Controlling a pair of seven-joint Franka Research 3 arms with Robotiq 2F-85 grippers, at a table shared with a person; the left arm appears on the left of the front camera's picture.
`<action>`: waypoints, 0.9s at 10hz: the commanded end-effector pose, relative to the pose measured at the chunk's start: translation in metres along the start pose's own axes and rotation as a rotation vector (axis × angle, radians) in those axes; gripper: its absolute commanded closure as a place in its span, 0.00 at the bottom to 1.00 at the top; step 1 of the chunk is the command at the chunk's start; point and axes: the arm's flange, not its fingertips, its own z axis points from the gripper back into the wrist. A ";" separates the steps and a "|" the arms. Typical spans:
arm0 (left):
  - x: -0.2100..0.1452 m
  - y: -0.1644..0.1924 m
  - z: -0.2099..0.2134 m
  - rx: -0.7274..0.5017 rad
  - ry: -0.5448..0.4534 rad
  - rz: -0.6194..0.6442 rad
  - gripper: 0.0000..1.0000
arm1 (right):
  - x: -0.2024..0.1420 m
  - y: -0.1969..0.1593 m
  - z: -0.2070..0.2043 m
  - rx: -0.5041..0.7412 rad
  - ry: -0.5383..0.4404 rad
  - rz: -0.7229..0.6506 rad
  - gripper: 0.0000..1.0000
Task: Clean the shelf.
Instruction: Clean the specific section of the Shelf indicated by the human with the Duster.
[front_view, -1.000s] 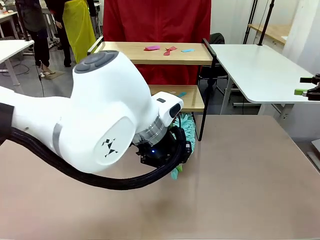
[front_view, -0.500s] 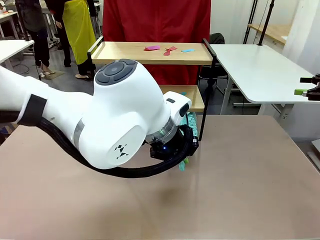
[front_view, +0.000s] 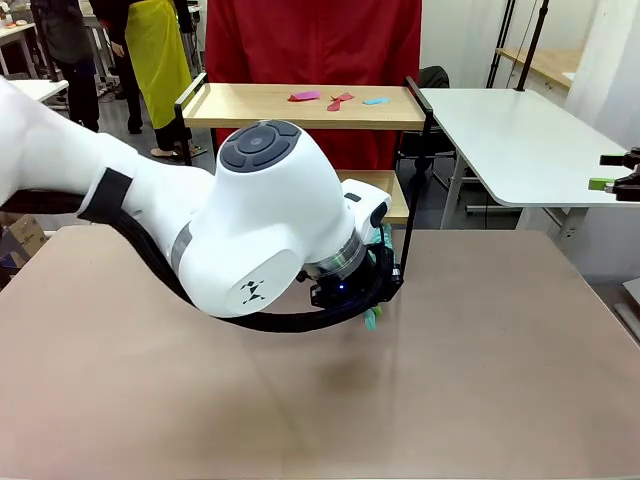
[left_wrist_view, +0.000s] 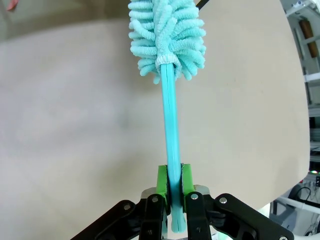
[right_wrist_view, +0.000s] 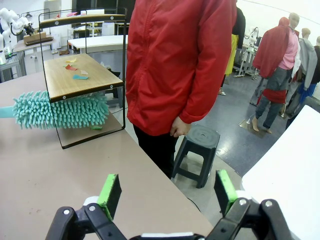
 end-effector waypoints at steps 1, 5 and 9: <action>0.004 -0.022 -0.030 0.034 -0.038 0.013 0.87 | 0.006 0.000 -0.001 -0.003 0.017 -0.014 0.00; 0.009 -0.025 -0.056 0.060 -0.019 0.025 0.87 | 0.006 0.000 -0.001 -0.003 0.017 -0.014 0.00; 0.007 -0.024 -0.079 0.085 0.023 0.039 0.87 | 0.006 0.000 -0.001 -0.003 0.017 -0.014 0.00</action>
